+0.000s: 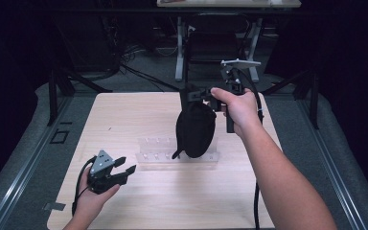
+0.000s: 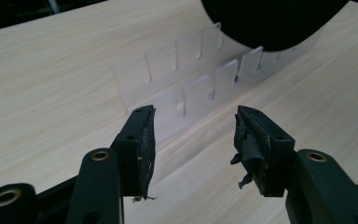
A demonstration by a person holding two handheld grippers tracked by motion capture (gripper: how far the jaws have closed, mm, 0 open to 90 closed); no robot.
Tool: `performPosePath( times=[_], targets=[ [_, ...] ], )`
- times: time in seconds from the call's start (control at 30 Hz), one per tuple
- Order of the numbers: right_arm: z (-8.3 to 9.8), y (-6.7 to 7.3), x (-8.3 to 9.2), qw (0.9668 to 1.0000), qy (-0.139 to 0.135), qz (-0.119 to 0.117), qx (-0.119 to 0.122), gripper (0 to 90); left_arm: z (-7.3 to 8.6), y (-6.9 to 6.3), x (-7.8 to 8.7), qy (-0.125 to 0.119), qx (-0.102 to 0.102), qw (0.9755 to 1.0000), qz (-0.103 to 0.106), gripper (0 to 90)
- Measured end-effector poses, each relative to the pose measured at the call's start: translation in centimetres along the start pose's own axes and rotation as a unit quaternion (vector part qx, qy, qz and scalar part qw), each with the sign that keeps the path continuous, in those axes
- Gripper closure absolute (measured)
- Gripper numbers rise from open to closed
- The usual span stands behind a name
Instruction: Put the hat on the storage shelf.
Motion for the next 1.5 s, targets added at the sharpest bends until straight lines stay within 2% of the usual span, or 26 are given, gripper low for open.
performPosePath(
  times=[0.13,0.23,0.43,0.53,0.77,1.13,1.4,1.5],
  targets=[
    [0.0,0.2,-0.6,1.0,0.001,-0.008,-0.001,87.5,-1.5,-1.3,-0.9,-0.006,-0.004,0.9999,0.012,51.3],
    [0.0,0.4,-1.0,0.9999,0.0,-0.014,-0.002,87.5,-2.4,-2.2,-1.6,-0.006,-0.014,0.9997,0.02,52.6],
    [0.0,0.6,-1.4,0.9999,-0.001,-0.016,-0.001,87.4,-3.8,-3.9,-2.6,-0.007,-0.027,0.9991,0.032,54.3],
    [-0.1,0.7,-1.6,0.9998,0.0,-0.018,-0.002,87.3,-4.6,-4.9,-2.9,-0.01,-0.028,0.9986,0.045,56.0],
    [-0.2,0.7,-1.9,0.9998,-0.002,-0.021,-0.002,87.0,-5.8,-7.3,-3.5,-0.013,-0.054,0.9964,0.064,60.3],
    [-0.1,0.8,-2.1,0.9997,-0.001,-0.024,0.0,87.0,-6.5,-8.9,-4.4,-0.013,-0.061,0.9947,0.081,67.5],
    [0.0,0.9,-2.1,0.9997,0.002,-0.022,0.001,86.9,-6.9,-9.7,-5.0,-0.009,-0.072,0.9939,0.083,78.6],
    [0.1,1.0,-2.1,0.9997,0.004,-0.023,0.003,86.9,-6.8,-9.8,-5.0,-0.008,-0.083,0.9934,0.079,81.3]
  ],
)
Point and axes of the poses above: each handheld gripper's, and its own axes: x roughly backward along the jaws, z roughly out of its underside, y roughly to its left, the point moved 10 cm from there along -x, roughly forward along the jaws, and after that the axes turned 3 degrees about x, right-handed, at the moved point
